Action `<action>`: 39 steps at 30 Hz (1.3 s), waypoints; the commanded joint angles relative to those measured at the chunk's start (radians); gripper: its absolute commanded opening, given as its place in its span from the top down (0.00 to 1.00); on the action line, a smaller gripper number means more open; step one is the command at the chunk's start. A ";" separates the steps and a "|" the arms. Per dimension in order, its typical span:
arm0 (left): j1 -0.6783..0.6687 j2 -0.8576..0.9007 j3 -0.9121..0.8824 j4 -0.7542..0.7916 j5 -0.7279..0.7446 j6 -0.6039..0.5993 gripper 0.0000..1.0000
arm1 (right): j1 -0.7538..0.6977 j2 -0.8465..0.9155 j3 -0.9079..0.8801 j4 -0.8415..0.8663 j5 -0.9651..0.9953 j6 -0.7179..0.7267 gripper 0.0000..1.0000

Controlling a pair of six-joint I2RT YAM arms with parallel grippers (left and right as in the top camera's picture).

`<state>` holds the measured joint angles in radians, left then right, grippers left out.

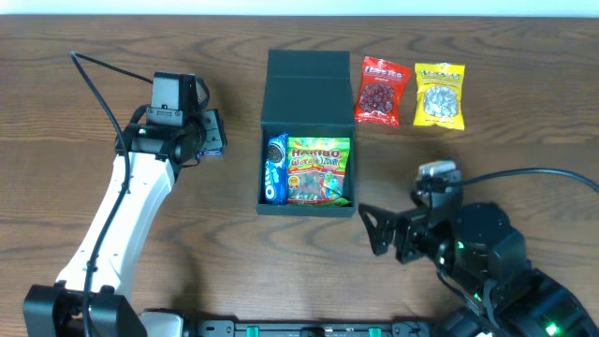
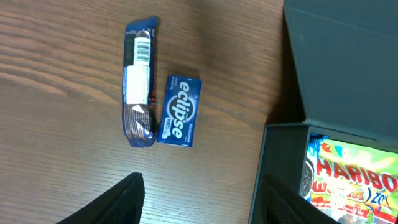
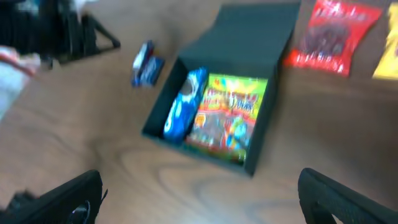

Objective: Pack container
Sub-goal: 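Reach the right gripper to the red Hacks bag and grasp it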

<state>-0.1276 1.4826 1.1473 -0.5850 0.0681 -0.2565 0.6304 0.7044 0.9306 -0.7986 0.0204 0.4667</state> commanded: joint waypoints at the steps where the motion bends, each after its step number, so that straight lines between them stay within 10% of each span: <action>1: 0.004 -0.008 0.023 -0.003 0.023 0.018 0.39 | -0.011 0.049 0.010 0.050 0.169 0.007 0.01; 19: 0.004 -0.008 0.023 -0.003 0.034 0.018 0.35 | -0.339 0.607 0.034 0.613 0.211 -0.162 0.12; 39: 0.004 -0.008 0.023 -0.021 0.034 0.018 0.35 | -0.396 1.319 0.433 0.626 0.200 -0.124 0.12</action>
<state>-0.1276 1.4826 1.1477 -0.6022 0.1017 -0.2535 0.2462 1.9892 1.3418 -0.1673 0.2131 0.2970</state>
